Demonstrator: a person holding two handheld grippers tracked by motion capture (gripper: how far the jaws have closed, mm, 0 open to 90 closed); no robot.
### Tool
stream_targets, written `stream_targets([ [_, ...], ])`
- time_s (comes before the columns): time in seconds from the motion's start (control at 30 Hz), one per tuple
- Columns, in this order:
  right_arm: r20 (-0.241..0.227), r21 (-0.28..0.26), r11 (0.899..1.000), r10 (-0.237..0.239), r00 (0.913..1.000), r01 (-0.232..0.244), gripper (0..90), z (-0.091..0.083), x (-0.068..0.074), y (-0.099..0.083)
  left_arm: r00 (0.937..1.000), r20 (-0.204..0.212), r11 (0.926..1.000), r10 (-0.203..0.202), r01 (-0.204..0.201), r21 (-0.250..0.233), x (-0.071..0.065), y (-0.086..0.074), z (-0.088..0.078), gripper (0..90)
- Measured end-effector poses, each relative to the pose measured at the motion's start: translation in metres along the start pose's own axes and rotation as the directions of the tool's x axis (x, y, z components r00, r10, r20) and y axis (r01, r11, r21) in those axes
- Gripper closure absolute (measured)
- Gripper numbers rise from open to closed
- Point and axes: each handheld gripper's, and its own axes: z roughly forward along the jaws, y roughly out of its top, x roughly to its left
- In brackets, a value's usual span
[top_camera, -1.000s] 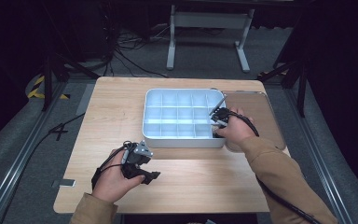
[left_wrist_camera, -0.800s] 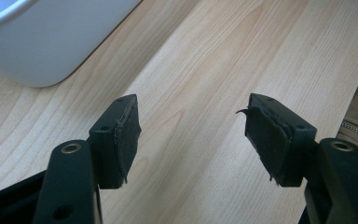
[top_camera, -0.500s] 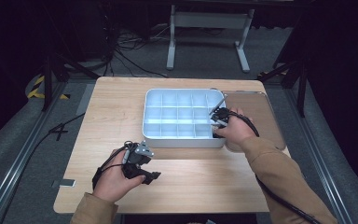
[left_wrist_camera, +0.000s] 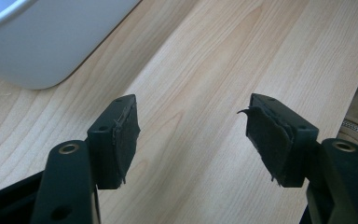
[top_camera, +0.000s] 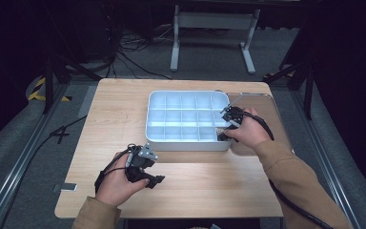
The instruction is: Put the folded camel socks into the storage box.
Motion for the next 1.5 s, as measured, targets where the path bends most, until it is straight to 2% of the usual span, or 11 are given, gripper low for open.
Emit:
stream_targets([
  [0.27, -0.027, -0.117, 0.993, -0.024, 0.9993, 0.021, 51.5, -0.023, 0.006, -0.008, 1.0, 0.004, 1.0, -0.002, 0.002, -0.004, 0.0, -0.001, -0.001, 35.0],
  [0.5, -0.068, -0.224, 0.974, -0.056, 0.9961, 0.039, 50.6, -0.043, 0.012, -0.024, 0.9998, 0.014, 0.9999, -0.011, 0.011, -0.007, -0.002, -0.002, -0.003, 35.0],
  [0.6, -0.081, -0.266, 0.962, -0.089, 0.9927, 0.064, 49.6, -0.05, 0.016, -0.031, 0.9999, 0.01, 0.9999, -0.007, 0.008, -0.012, -0.003, -0.003, -0.004, 35.0],
  [0.8, -0.098, -0.306, 0.947, -0.137, 0.9857, 0.101, 47.7, -0.059, 0.027, -0.041, 0.9998, 0.018, 0.9998, -0.012, 0.012, -0.013, -0.004, -0.003, -0.005, 34.9],
  [0.9, -0.098, -0.307, 0.946, -0.142, 0.985, 0.105, 47.3, -0.06, 0.029, -0.043, 0.9998, 0.016, 0.9999, -0.01, 0.01, -0.013, -0.004, -0.003, -0.006, 34.9],
  [0.93, -0.106, -0.318, 0.941, -0.159, 0.9816, 0.118, 46.5, -0.06, 0.033, -0.047, 0.9998, 0.016, 0.9999, -0.011, 0.011, -0.013, -0.004, -0.004, -0.006, 34.9],
  [0.97, -0.105, -0.318, 0.94, -0.162, 0.9812, 0.121, 46.3, -0.06, 0.034, -0.048, 0.9999, 0.013, 0.9999, -0.009, 0.009, -0.014, -0.004, -0.004, -0.006, 34.9],
  [1.3, -0.13, -0.369, 0.915, -0.226, 0.9656, 0.164, 41.5, -0.059, 0.046, -0.064, 0.9997, 0.022, 0.9999, -0.008, 0.008, -0.009, -0.006, -0.002, -0.006, 34.9],
  [1.5, -0.143, -0.389, 0.904, -0.25, 0.9577, 0.178, 40.7, -0.054, 0.056, -0.076, 0.9997, 0.024, 0.9999, 0.007, -0.007, -0.007, -0.007, -0.001, -0.004, 34.7],
])
